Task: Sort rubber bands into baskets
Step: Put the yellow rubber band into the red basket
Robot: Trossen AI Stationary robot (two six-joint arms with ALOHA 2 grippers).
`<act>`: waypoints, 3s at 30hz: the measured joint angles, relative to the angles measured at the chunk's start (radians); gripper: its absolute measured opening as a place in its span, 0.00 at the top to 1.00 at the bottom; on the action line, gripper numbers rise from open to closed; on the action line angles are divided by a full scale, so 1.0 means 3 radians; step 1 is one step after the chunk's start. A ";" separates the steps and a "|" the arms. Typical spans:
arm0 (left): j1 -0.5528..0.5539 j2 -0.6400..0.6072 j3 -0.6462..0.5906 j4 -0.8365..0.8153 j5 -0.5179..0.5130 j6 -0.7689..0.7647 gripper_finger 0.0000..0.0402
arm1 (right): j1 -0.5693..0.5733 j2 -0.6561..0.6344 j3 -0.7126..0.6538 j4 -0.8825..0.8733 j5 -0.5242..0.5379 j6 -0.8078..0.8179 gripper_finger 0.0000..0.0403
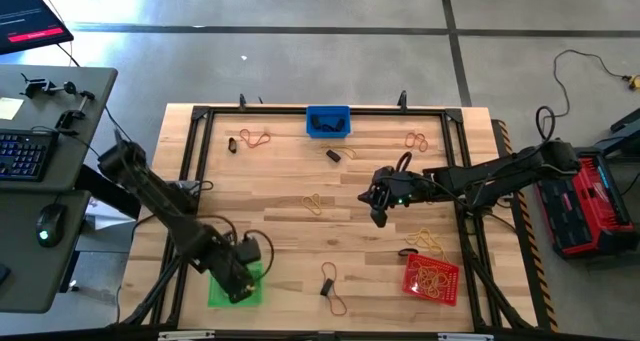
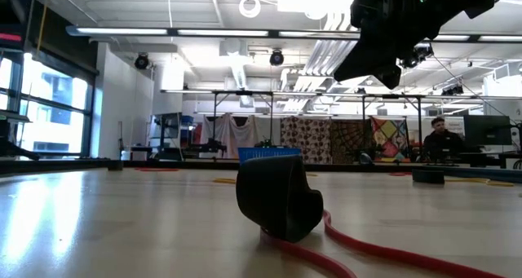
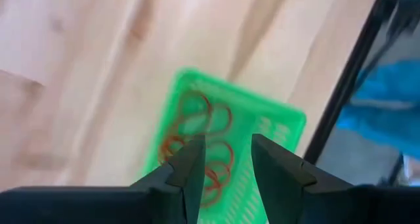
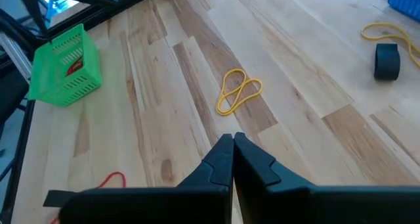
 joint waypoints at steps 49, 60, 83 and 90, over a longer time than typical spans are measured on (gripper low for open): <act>0.3378 -0.0957 -0.2172 0.3592 0.1312 0.3526 1.00 | -0.1352 0.0000 0.0598 -0.3515 -0.0447 0.0698 0.72; 0.3429 -0.0957 -0.2172 0.3823 0.1084 0.3116 1.00 | -0.2100 0.0001 -0.0020 -0.3314 -0.0714 -0.0394 0.67; 0.3428 -0.0957 -0.2172 0.3830 0.0941 0.2971 1.00 | -0.2467 0.0006 -0.0103 -0.3023 -0.0806 -0.0020 0.67; 0.3428 -0.0957 -0.2172 0.3827 0.0941 0.3021 1.00 | -0.2467 0.0006 -0.0100 -0.2856 -0.0793 -0.0009 0.67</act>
